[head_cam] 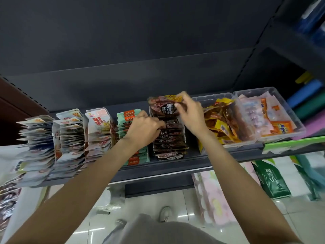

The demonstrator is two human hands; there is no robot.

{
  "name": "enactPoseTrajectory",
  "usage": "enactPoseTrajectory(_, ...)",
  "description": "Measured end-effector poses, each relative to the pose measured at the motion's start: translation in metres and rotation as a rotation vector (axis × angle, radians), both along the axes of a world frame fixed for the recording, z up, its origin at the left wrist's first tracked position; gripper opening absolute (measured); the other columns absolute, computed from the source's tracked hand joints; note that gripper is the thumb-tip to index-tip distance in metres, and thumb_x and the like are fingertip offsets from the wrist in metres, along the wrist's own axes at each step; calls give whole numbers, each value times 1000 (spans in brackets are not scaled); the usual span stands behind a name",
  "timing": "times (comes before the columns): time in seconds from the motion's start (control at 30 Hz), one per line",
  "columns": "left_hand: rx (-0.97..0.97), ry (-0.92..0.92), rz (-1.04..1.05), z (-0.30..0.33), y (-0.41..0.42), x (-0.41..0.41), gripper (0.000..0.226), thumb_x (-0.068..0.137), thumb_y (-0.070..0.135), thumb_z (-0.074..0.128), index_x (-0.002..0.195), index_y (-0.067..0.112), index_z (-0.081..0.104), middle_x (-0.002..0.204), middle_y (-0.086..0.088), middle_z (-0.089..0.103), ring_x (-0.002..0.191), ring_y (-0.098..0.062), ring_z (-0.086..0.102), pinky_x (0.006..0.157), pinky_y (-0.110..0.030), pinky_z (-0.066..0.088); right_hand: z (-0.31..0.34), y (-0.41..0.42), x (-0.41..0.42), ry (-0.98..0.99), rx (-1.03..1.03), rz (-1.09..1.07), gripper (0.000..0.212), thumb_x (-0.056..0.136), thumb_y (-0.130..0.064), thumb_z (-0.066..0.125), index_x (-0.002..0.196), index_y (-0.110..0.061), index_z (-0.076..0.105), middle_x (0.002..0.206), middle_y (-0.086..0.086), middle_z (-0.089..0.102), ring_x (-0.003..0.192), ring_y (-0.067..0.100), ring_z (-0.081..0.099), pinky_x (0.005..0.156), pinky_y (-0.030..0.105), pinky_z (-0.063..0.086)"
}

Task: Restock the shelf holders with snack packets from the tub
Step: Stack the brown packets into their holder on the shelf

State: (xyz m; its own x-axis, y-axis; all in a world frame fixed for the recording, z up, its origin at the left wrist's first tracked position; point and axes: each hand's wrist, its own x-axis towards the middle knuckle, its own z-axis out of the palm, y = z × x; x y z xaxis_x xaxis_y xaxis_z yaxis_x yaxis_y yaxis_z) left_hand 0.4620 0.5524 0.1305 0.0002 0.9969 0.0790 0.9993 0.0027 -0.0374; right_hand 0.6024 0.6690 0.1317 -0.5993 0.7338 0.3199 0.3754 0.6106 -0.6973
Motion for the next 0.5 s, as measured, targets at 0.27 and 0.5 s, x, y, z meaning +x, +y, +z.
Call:
enactPoseTrajectory(0.27, 114, -89, -2, 1, -1, -5, 21, 91, 13, 56, 104, 15, 73, 92, -5, 74, 81, -27, 69, 79, -36, 48, -17, 8, -5, -379, 306, 87, 8, 88, -16, 64, 95, -16, 65, 79, 5, 68, 81, 26, 63, 87, 38, 40)
enactPoseTrajectory(0.5, 167, -242, 61, 4, -11, -10, 31, 89, 35, 63, 117, 22, 66, 110, 2, 70, 101, -19, 64, 94, -33, 42, 3, -8, 14, -80, 67, -22, 22, 89, -11, 63, 111, -14, 67, 103, 2, 70, 95, 16, 63, 83, 25, 47)
